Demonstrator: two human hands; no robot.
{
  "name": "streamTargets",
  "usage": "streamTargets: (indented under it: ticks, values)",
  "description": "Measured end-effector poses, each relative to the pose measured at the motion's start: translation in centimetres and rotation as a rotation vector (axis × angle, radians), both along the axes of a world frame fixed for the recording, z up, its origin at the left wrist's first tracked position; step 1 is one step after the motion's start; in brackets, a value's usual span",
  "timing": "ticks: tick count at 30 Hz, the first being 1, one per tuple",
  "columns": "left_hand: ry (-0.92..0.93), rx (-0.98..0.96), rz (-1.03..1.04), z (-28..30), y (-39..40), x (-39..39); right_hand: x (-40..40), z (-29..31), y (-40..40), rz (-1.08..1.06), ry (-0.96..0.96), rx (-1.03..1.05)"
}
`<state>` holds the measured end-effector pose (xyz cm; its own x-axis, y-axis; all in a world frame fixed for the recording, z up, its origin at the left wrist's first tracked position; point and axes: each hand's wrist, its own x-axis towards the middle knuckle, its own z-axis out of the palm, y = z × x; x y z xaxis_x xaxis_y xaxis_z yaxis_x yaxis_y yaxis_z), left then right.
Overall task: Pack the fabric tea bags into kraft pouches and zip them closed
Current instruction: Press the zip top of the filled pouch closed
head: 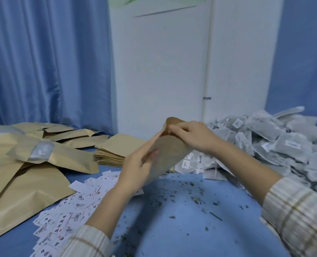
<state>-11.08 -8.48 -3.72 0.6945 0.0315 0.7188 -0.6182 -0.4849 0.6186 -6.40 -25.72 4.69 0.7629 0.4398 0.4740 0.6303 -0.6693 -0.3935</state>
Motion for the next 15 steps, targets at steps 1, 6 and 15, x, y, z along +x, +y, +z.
streamTargets:
  ticks: [1, 6, 15]
  values:
    - [0.046, -0.083, 0.014, 0.9, 0.1, 0.3, 0.0, 0.7, -1.1, 0.007, -0.093, 0.035]
    - [0.214, -0.374, -0.157, 4.5, 1.1, 0.7, 0.0, 3.2, -5.6, 0.055, -0.272, -0.003]
    - [0.476, -0.587, -0.482, 6.0, 0.4, 2.6, 1.7, 4.3, -8.2, 0.047, 0.032, 0.259]
